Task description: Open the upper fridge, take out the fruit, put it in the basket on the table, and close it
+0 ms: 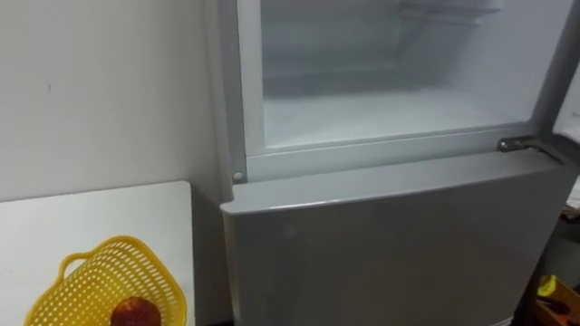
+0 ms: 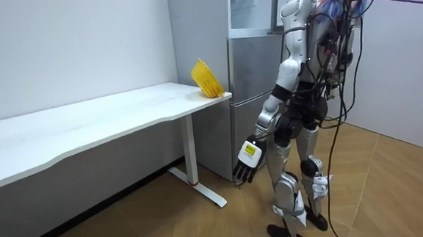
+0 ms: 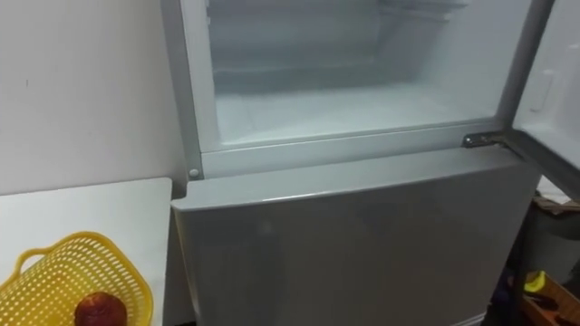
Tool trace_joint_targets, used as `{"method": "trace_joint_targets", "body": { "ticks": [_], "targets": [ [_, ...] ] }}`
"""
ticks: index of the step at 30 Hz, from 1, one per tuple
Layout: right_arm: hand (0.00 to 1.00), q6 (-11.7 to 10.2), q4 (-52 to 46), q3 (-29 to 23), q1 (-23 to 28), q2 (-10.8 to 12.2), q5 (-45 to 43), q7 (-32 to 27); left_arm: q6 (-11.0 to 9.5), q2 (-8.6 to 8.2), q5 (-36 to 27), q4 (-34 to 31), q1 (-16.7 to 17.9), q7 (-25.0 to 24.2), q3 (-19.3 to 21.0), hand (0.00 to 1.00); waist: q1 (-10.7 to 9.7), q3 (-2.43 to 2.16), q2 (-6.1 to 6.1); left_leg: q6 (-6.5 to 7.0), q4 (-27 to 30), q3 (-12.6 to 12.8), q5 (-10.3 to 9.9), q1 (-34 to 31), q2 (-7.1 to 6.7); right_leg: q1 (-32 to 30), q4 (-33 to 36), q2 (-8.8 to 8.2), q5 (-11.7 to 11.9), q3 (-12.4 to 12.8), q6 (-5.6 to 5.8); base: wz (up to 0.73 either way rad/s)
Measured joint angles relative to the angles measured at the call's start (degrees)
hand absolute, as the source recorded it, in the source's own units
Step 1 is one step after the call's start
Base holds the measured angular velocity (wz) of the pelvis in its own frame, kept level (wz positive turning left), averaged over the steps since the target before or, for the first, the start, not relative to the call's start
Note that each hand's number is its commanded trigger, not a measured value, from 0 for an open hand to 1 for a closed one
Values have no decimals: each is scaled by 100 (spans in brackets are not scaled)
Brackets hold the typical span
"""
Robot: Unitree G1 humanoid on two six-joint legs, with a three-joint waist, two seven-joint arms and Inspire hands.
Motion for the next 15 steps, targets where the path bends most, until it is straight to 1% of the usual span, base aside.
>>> {"method": "trace_joint_targets", "body": {
  "ticks": [2, 4, 5, 7, 9, 10, 11, 13, 15],
  "targets": [
    [0, -65, -213, -14, -56, -87, 263, -200, -17, 1, -6, -1, 1, 17, 0, 0, 7, -5, -43, -1, -12, 9, 0, 0, 0, -3, 2, -5, -3, -5, -2, 0],
    [0, -69, -473, -86, -158, -123, 400, -377, -44, -1, -15, -1, 11, 14, 0, 0, 2, -6, -83, -1, -9, 47, 0, 7, 5, -8, -5, -4, -5, 8, -3, -5],
    [0, -70, -652, -100, -250, -192, 392, -504, -62, -2, -11, -8, 8, 14, 0, 0, -38, -7, -119, -1, -9, 89, 0, 2, 5, -15, -11, -7, -7, 16, -3, 0],
    [0, -73, -928, -140, -420, -341, 364, -618, -112, -13, -13, -6, 16, 15, 43, 0, -97, -11, -152, 0, -11, 147, 0, -2, 6, -17, -18, -8, -11, 40, 5, 0],
    [0, -179, -1284, -185, -546, -535, 362, -692, -147, -19, -19, 26, 15, 44, 162, 0, -96, -5, -177, 1, -12, 178, -1, 5, 8, -17, -24, -2, -10, 96, 8, -5],
    [0, -211, -1368, -217, -556, -563, 361, -699, -154, -18, -19, 29, 17, 64, 170, 0, -101, -2, -184, 1, -14, 176, -1, 0, 8, -20, -24, -1, -10, 95, 7, 0],
    [0, -284, -1527, -271, -563, -614, 350, -711, -160, -21, -18, 34, 21, 112, 170, 0, -103, -9, -201, 1, -27, 169, -1, -7, 8, -33, -24, 1, -10, 90, 7, 0],
    [0, -346, -1685, -339, -608, -695, 327, -718, -161, -21, -15, 57, 38, 118, 171, 0, -111, -10, -180, 1, -55, 171, -2, -7, 7, -48, -25, 5, -8, 101, 6, 0],
    [0, -402, -2208, -423, -602, -688, 283, -785, -163, -54, -16, 42, 103, 115, 170, 0, -106, -32, -102, 1, -102, 188, -1, -3, 3, -85, -17, 3, -8, 115, 7, -8]
  ]
}}
